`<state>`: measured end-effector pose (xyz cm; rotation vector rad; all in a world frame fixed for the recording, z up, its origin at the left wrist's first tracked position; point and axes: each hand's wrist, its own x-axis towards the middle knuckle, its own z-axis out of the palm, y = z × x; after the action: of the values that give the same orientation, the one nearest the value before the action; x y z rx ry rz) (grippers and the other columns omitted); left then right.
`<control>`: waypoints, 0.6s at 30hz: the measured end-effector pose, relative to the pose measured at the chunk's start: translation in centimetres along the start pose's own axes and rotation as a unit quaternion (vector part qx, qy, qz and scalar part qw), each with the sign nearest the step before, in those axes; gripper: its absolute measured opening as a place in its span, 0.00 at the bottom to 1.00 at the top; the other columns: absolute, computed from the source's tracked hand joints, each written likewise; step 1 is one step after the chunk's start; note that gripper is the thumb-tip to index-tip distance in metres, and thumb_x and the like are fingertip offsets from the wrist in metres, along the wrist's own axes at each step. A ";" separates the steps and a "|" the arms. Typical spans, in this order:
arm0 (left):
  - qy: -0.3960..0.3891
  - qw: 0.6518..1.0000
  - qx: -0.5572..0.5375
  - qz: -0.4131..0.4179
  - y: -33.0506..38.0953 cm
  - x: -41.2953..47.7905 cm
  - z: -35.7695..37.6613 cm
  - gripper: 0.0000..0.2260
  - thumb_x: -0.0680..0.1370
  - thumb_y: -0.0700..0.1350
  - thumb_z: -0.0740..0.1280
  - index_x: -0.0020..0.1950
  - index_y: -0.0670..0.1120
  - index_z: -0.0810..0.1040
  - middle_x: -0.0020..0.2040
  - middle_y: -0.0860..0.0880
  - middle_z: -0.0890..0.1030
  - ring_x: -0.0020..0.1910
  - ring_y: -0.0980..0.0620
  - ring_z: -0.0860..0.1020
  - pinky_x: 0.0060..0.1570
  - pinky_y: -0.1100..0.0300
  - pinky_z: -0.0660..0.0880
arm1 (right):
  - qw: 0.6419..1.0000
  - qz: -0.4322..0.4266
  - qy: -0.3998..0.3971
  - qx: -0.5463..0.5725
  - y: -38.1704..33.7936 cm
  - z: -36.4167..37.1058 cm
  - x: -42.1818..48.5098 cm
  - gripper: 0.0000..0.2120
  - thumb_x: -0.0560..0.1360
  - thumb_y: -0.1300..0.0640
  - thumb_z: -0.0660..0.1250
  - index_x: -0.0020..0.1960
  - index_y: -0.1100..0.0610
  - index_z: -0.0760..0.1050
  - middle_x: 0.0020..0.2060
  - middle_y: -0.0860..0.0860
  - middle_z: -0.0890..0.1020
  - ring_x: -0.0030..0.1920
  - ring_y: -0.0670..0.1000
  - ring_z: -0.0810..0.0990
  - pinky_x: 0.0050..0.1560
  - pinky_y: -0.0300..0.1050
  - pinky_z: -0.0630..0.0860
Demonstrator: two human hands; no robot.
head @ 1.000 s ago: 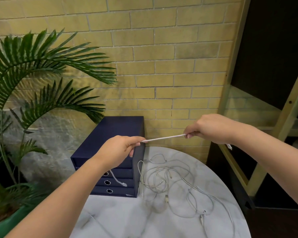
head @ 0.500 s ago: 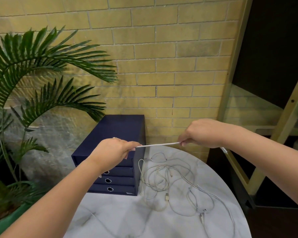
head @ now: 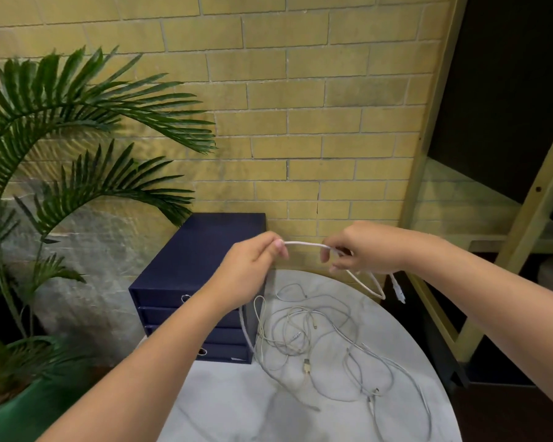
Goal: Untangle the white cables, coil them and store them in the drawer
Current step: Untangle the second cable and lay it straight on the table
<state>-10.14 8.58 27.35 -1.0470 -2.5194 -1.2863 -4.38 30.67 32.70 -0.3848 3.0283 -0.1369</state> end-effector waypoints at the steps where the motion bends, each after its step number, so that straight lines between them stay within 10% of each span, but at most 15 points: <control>1: 0.017 1.000 0.001 -0.006 -0.5 0.1 -0.6 0.13 0.83 0.51 0.56 0.43 0.54 0.76 0.29 0.52 0.68 0.25 0.59 0.64 0.27 0.66 0.61 | 1.000 0.013 0.006 0.018 0.7 0.1 -0.3 0.03 0.76 0.50 0.66 0.49 0.47 0.76 0.33 0.46 0.79 0.34 0.43 0.76 0.37 0.42 0.71; 8: 0.007 0.998 -0.013 -0.054 -2.6 -0.7 -3.3 0.11 0.82 0.51 0.58 0.45 0.56 0.78 0.28 0.57 0.70 0.28 0.60 0.66 0.31 0.62 0.64 | 0.974 0.030 0.102 0.202 3.5 -0.6 -2.7 0.10 0.77 0.49 0.63 0.49 0.53 0.79 0.28 0.46 0.76 0.31 0.48 0.72 0.37 0.45 0.69; 18: -0.016 0.977 0.194 0.085 2.1 0.7 -1.1 0.11 0.82 0.54 0.56 0.51 0.55 0.78 0.40 0.55 0.79 0.40 0.57 0.74 0.38 0.59 0.70 | 0.987 -0.004 0.155 0.030 1.0 -2.5 -1.6 0.11 0.79 0.48 0.61 0.54 0.49 0.80 0.27 0.44 0.74 0.30 0.41 0.71 0.34 0.42 0.67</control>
<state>-9.50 8.98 29.69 -1.1615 -2.4941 -0.6980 -3.31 32.26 35.24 -0.4035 3.3174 -0.3169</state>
